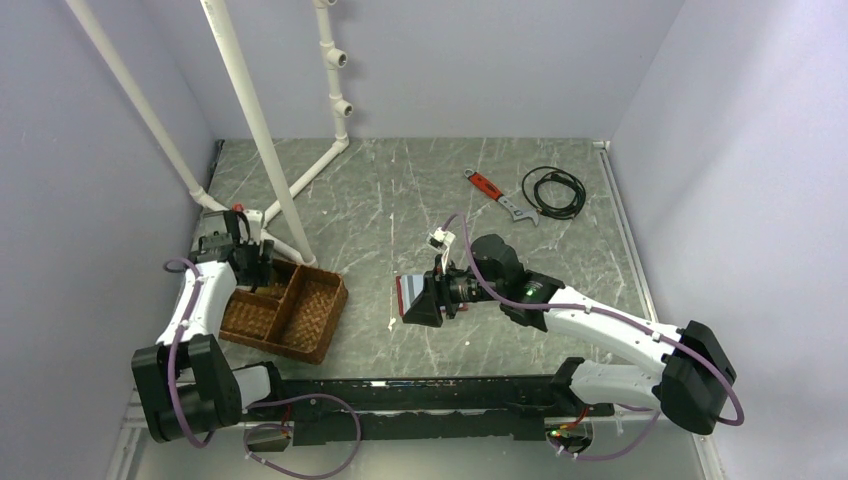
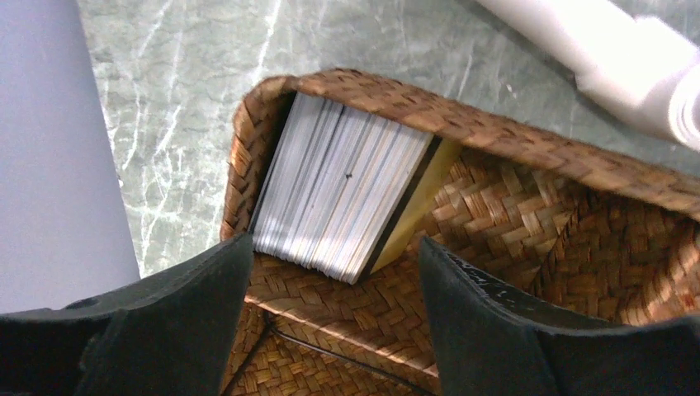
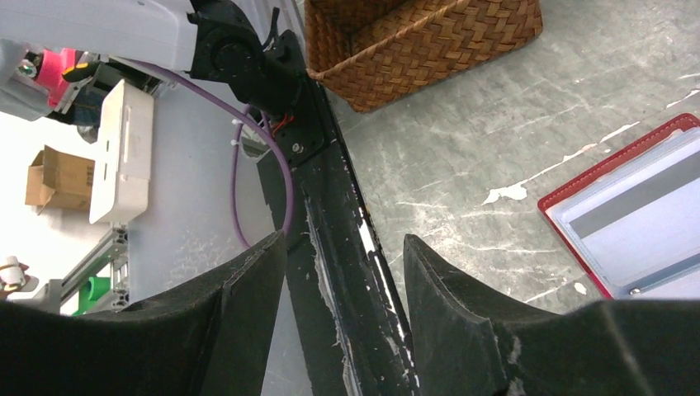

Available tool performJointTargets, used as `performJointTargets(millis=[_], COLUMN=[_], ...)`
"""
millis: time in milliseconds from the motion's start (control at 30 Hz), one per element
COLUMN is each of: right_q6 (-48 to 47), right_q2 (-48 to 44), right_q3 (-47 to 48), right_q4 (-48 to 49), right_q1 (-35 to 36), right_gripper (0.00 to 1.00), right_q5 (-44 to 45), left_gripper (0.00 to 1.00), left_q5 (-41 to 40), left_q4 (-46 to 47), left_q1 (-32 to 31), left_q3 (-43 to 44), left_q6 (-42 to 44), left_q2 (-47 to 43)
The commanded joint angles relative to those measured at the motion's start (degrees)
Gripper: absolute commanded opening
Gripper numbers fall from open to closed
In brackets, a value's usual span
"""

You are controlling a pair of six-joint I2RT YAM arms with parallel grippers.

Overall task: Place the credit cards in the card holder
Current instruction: Pick up the credit card from the storage box.

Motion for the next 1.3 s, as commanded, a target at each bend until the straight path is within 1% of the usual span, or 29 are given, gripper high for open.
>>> performJointTargets(millis=[0, 33, 67, 100, 167, 200, 300, 467, 533, 633, 733, 867, 1000, 1100, 1267], right_q6=[-1.5, -1.5, -1.5, -1.5, -1.5, -1.5, -1.6, -1.7, -1.7, -1.8, -1.8, -1.8, -1.9, -1.8, -1.7], right_q2=[-0.4, -0.4, -0.3, -0.3, -0.2, -0.2, -0.2, -0.2, -0.1, -0.1, -0.1, -0.2, -0.2, -0.2, 0.0], right_q3=[1.2, 1.4, 1.4, 1.4, 1.3, 1.3, 1.4, 1.4, 1.5, 1.5, 1.5, 1.5, 1.5, 1.5, 1.4], right_q4=[0.4, 0.4, 0.4, 0.4, 0.5, 0.4, 0.3, 0.2, 0.1, 0.0, 0.0, 0.1, -0.1, 0.0, 0.2], right_q1=[0.4, 0.4, 0.4, 0.4, 0.5, 0.5, 0.6, 0.7, 0.8, 0.8, 0.8, 0.8, 0.8, 0.8, 0.9], right_gripper=[0.57, 0.57, 0.57, 0.57, 0.57, 0.57, 0.57, 0.57, 0.57, 0.57, 0.57, 0.57, 0.57, 0.57, 0.57], right_q5=[1.2, 1.2, 1.2, 1.2, 1.3, 1.4, 1.6, 1.8, 1.8, 1.9, 1.9, 2.1, 2.3, 2.4, 2.2], left_gripper=[0.73, 0.7, 0.69, 0.7, 0.77, 0.77, 0.74, 0.73, 0.76, 0.82, 0.83, 0.76, 0.55, 0.45, 0.34], left_q5=[-0.4, 1.0, 2.0, 2.2, 3.4, 3.8, 2.4, 0.8, -0.7, -2.9, -5.3, -9.1, -9.9, -12.0, -12.1], left_q4=[5.3, 5.3, 5.2, 4.9, 4.5, 4.5, 5.7, 7.0, 7.2, 8.5, 9.2, 9.8, 10.3, 10.5, 10.7], left_q1=[-0.2, -0.2, -0.3, -0.5, -0.9, -1.3, -2.3, -3.3, -4.3, -5.0, -5.4, -5.6, -5.9, -6.2, -6.6], left_q3=[0.4, 0.4, 0.5, 0.8, 0.9, 0.8, -0.1, -0.6, -0.5, -1.2, -1.8, -2.3, -2.2, -2.3, -2.3], left_q6=[0.7, 1.0, 1.2, 1.1, 1.5, 1.7, 1.2, 0.8, 0.8, 0.4, 0.6, 1.4, 1.7, 2.0, 2.1], left_q2=[-1.4, -1.3, -0.9, -0.3, 0.5, 0.7, 0.8, 3.1, 4.6, 5.9, 5.9, 6.4, 5.7, 5.1, 2.0])
